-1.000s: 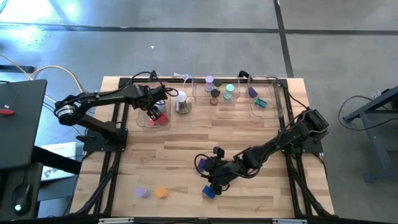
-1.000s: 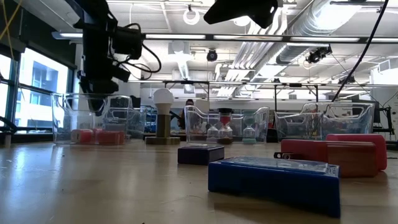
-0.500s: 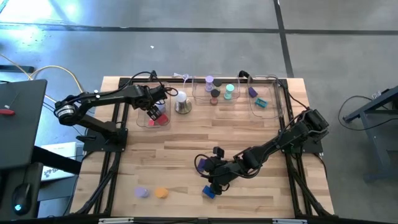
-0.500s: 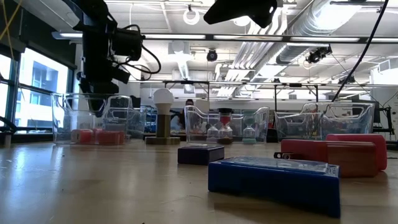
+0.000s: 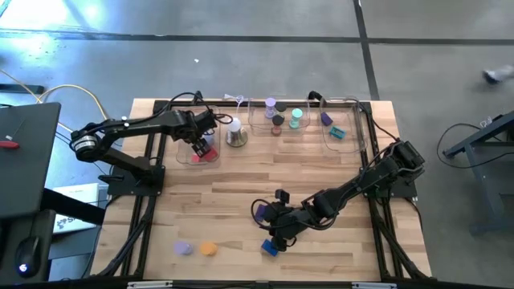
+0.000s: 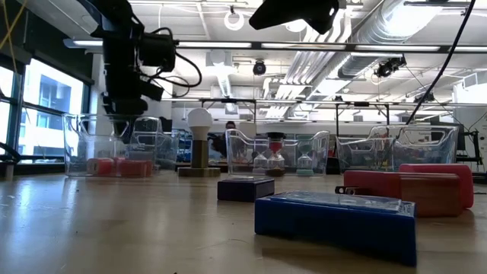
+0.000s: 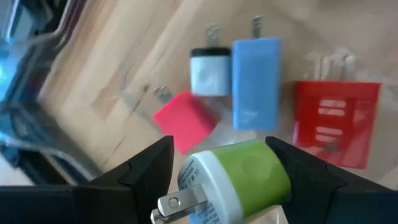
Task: Pick & Place Office items
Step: Put the green adaptor into the left transparent bin
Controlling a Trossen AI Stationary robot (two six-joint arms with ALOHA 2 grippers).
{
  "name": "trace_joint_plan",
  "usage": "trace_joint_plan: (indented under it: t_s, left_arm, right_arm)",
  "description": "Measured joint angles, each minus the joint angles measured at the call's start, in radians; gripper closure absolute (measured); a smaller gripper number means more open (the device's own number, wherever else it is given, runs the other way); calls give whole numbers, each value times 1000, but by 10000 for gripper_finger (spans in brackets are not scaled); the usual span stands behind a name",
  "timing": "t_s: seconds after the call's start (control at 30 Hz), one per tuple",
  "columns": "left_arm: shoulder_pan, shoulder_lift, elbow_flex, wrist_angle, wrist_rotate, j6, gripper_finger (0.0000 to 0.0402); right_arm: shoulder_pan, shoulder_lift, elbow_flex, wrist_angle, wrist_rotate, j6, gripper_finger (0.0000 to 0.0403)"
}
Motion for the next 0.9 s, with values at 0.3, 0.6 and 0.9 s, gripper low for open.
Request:
trace_joint_plan:
  t_s: [0.3, 0.6, 0.9]
  left_arm:
    - [-9, 0, -40, 41, 0, 39, 164]
    - [-13, 11, -40, 55, 15, 49, 163]
    - [-12, 107, -40, 42, 2, 36, 163]
  right_arm:
    - [0, 0, 0, 0, 0, -3, 247]
    - [0, 0, 0, 0, 0, -4, 247]
    - [0, 0, 0, -6, 0, -4, 247]
